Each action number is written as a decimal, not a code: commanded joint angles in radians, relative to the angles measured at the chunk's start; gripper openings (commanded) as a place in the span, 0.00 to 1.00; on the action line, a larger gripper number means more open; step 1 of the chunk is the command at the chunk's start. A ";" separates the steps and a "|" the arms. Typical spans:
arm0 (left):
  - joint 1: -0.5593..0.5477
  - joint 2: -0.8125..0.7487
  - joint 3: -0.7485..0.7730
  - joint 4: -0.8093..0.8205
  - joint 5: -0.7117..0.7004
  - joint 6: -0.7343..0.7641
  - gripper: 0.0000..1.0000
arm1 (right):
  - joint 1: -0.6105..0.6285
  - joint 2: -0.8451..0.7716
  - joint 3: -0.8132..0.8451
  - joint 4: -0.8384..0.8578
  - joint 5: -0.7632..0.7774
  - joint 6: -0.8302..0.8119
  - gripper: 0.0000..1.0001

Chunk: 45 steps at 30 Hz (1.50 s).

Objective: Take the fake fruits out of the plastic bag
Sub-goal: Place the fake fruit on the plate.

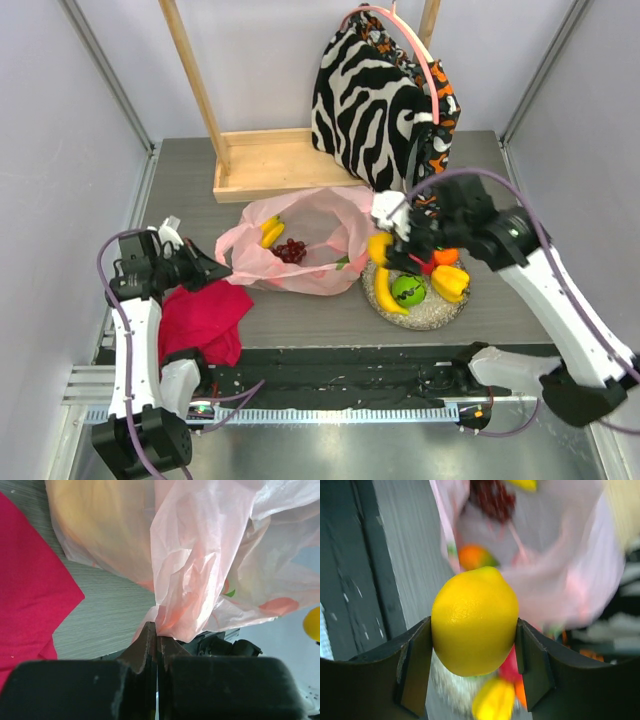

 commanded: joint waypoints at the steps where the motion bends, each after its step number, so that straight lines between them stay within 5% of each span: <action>1: 0.018 0.004 0.053 -0.036 -0.010 0.048 0.00 | -0.125 -0.139 -0.083 -0.392 0.149 -0.373 0.35; 9: 0.019 -0.007 0.013 -0.005 -0.010 0.025 0.00 | -0.172 -0.310 -0.408 -0.409 0.246 -0.666 0.35; 20: 0.022 -0.022 0.030 -0.042 -0.028 0.059 0.00 | -0.172 -0.361 -0.809 -0.113 0.347 -0.889 0.43; 27: 0.030 -0.020 0.027 -0.048 -0.028 0.062 0.00 | -0.170 -0.373 -0.904 0.021 0.400 -0.898 0.66; 32: 0.030 -0.014 0.024 -0.047 -0.022 0.062 0.00 | -0.172 -0.403 -0.928 0.070 0.464 -0.854 0.78; 33: 0.028 -0.011 0.024 -0.047 -0.022 0.060 0.00 | -0.172 -0.410 -0.916 0.065 0.464 -0.842 0.97; 41: 0.030 0.001 -0.002 -0.007 0.004 0.036 0.00 | -0.172 -0.445 -0.740 -0.072 0.409 -0.733 1.00; 45: 0.028 0.004 0.009 -0.021 0.036 0.050 0.00 | -0.170 -0.463 -0.507 -0.145 0.239 -0.733 1.00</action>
